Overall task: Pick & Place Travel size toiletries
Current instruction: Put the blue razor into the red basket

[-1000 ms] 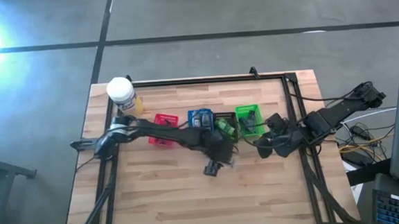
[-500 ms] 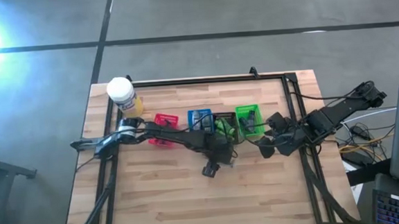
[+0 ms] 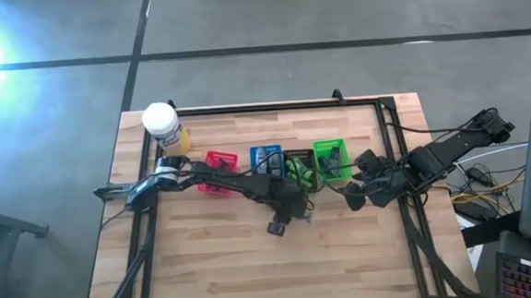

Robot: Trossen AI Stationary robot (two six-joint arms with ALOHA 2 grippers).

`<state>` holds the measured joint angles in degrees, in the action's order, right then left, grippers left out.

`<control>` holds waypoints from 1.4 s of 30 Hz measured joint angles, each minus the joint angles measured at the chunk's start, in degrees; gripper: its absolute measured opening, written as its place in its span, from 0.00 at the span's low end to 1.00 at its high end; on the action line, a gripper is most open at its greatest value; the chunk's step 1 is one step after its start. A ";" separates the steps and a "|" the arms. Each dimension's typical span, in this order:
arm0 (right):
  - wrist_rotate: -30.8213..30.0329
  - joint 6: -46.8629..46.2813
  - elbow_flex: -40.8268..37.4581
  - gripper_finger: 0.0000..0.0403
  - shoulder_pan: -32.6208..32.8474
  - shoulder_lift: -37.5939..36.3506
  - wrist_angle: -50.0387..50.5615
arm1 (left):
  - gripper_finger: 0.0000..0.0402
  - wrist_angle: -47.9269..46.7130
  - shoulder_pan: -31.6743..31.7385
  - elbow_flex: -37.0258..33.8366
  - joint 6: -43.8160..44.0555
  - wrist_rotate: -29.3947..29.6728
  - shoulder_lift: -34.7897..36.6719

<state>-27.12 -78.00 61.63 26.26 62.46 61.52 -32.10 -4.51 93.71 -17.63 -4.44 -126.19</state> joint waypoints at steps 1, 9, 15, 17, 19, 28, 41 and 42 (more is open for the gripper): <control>0.00 0.00 -0.02 0.87 0.00 0.00 0.00 | 0.31 0.41 0.00 0.11 0.62 -0.03 0.00; -0.01 0.02 -0.02 0.81 -0.02 -0.04 0.00 | 0.26 5.01 0.20 2.32 2.75 0.16 -1.00; 0.03 -0.27 -0.04 0.78 -0.02 -0.07 0.21 | 0.28 3.96 -0.11 2.67 3.35 0.96 -2.10; 0.11 -0.60 -0.04 0.77 -0.02 -0.07 0.28 | 0.29 2.55 -0.21 2.75 3.41 2.25 -1.84; 0.13 -1.16 -0.04 0.77 -0.02 -0.07 0.54 | 0.29 0.25 -0.28 2.70 4.19 3.45 -1.09; 0.13 -1.31 -0.04 0.81 -0.02 -0.07 1.18 | 0.31 -6.85 -0.22 2.60 6.12 4.40 0.60; 0.09 -1.31 -0.04 0.88 -0.02 -0.04 1.13 | 0.14 -6.87 -0.26 2.51 3.49 3.93 0.39; 0.07 -1.31 -0.04 0.88 -0.02 -0.04 1.11 | 0.11 -6.65 -0.28 2.51 2.78 3.99 0.39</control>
<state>-27.05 -79.31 61.58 26.24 62.41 62.62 -38.75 -4.80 96.23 -14.86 -0.44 -125.80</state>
